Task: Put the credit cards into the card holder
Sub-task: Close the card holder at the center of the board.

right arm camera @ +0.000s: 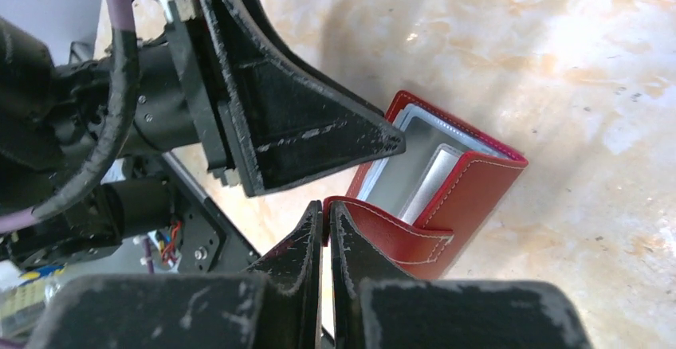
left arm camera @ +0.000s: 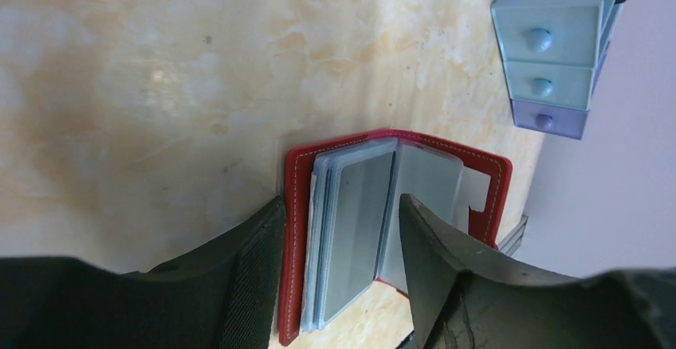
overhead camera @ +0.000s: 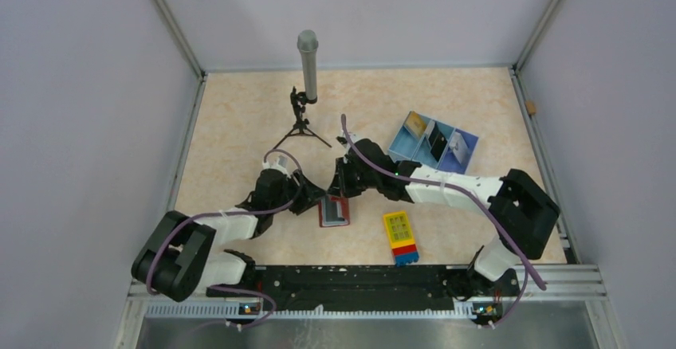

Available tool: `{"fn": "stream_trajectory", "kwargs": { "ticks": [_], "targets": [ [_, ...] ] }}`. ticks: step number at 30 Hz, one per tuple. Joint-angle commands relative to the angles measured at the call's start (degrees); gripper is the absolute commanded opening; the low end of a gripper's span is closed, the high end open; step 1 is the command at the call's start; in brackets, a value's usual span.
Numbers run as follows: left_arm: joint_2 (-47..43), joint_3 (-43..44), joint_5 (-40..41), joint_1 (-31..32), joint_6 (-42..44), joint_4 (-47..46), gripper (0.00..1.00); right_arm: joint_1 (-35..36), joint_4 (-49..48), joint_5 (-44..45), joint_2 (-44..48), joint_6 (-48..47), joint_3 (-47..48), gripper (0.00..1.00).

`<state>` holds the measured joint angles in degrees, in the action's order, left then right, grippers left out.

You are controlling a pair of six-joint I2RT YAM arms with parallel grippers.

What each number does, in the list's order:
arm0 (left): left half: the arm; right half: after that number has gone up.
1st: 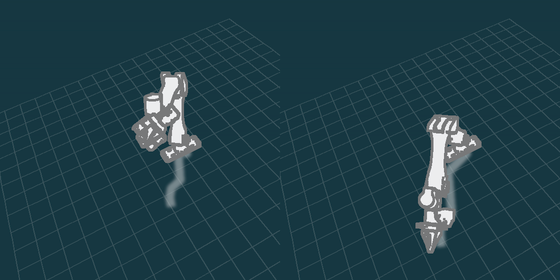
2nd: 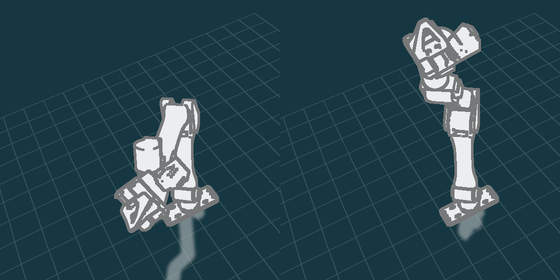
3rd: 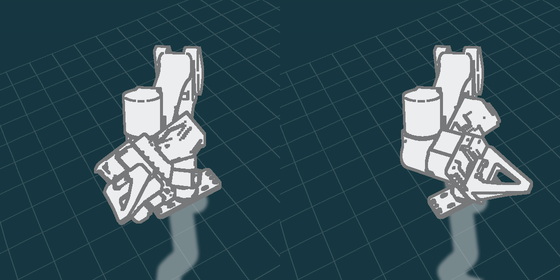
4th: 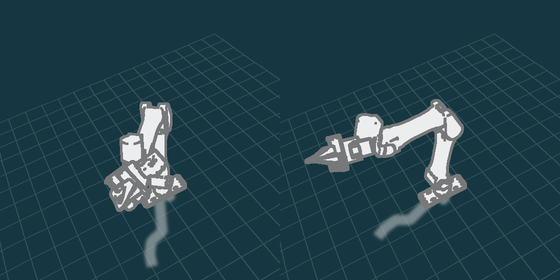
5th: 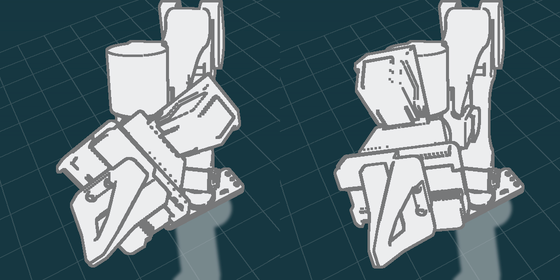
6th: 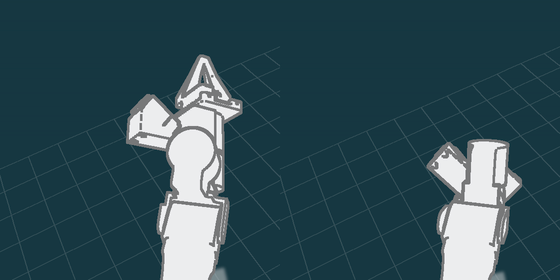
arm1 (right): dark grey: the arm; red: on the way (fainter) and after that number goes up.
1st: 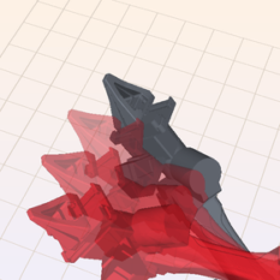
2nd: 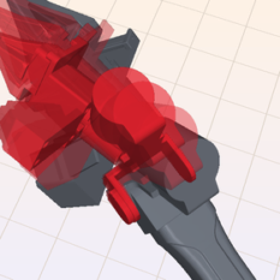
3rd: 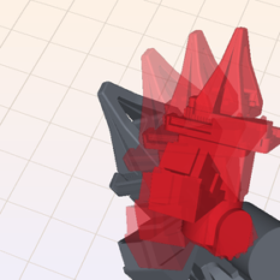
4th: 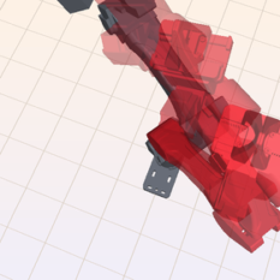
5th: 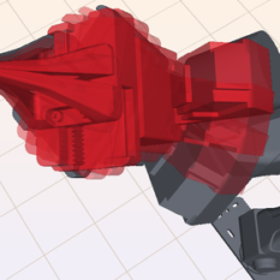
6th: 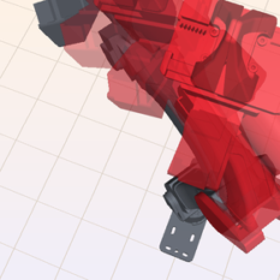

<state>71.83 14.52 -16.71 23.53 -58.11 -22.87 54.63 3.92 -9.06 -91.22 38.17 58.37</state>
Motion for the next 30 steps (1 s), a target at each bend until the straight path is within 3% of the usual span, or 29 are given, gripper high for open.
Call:
{"fn": "stream_trajectory", "kwargs": {
  "ticks": [1,10,21,26,30],
  "targets": [
    [4.16,-0.32,-0.05,3.28,-3.52,-7.24,0.56,0.09,-1.06,5.93,3.64,0.88,-1.25,0.0],
    [12.12,2.95,3.13,8.02,-6.71,-15.99,0.55,-3.0,1.18,12.16,7.51,1.73,-5.2,0.0],
    [-4.33,1.2,15.18,7.41,1.09,7.65,0.61,-2.7,-7.52,4.45,0.75,3.49,-5.91,0.0],
    [-7.85,-0.71,12.3,6.26,0.24,7.88,0.61,-1.16,-9.98,3.73,-2.25,4.79,-5.72,0.0],
    [-13.82,-2.24,14.86,6.27,-0.39,10.57,0.61,-0.83,-14.24,1.39,-6.05,6.43,-6.57,0.0]
  ]
}}
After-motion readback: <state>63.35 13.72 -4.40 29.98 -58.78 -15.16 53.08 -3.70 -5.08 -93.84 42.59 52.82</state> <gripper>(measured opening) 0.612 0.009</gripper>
